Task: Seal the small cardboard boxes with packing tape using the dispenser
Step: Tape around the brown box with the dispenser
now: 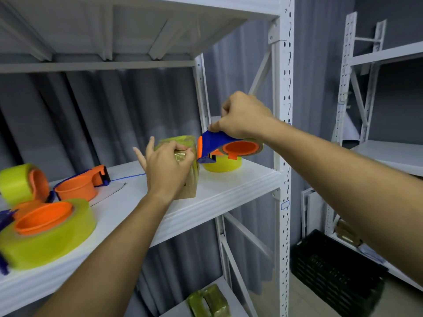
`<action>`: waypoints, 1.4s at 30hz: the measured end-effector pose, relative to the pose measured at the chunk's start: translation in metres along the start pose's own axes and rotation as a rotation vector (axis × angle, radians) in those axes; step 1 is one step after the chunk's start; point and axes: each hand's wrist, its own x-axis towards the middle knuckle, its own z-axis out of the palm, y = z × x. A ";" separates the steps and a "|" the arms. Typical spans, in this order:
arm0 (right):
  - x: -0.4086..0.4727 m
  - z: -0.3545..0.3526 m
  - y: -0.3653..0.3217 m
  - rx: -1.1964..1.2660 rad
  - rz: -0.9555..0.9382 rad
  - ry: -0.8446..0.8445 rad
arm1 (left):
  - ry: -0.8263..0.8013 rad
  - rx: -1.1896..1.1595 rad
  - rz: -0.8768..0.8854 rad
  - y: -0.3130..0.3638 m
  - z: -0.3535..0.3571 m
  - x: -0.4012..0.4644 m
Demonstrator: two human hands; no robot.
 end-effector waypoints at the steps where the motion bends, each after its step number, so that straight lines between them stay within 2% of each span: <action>1: -0.001 0.000 0.000 0.004 -0.003 0.003 | -0.006 0.017 -0.013 0.003 0.001 -0.002; 8: -0.008 -0.001 -0.006 0.032 -0.046 0.003 | -0.126 0.211 -0.176 0.013 0.002 -0.005; 12: -0.011 -0.001 -0.005 0.024 -0.054 0.024 | -0.095 0.204 -0.213 0.012 0.004 -0.006; 16: -0.014 0.001 0.000 0.032 -0.056 0.019 | -0.019 0.094 -0.258 0.007 0.002 -0.006; 22: -0.015 -0.004 0.005 0.038 -0.044 0.018 | -0.042 0.109 -0.384 -0.001 -0.002 0.001; 27: -0.017 -0.008 0.008 0.060 -0.055 0.003 | -0.063 0.125 -0.387 -0.004 -0.015 0.008; 32: -0.019 -0.008 0.022 0.077 -0.039 0.027 | -0.095 0.100 -0.317 -0.012 -0.030 0.008; 35: -0.021 -0.006 0.034 0.079 -0.025 0.033 | -0.160 0.108 -0.303 -0.017 -0.039 0.009; 40: -0.020 -0.004 0.041 0.098 -0.021 0.050 | -0.379 0.129 -0.344 -0.019 -0.049 0.022; 42: -0.019 -0.003 0.041 0.107 -0.025 0.051 | -0.386 0.117 -0.356 -0.020 -0.050 0.020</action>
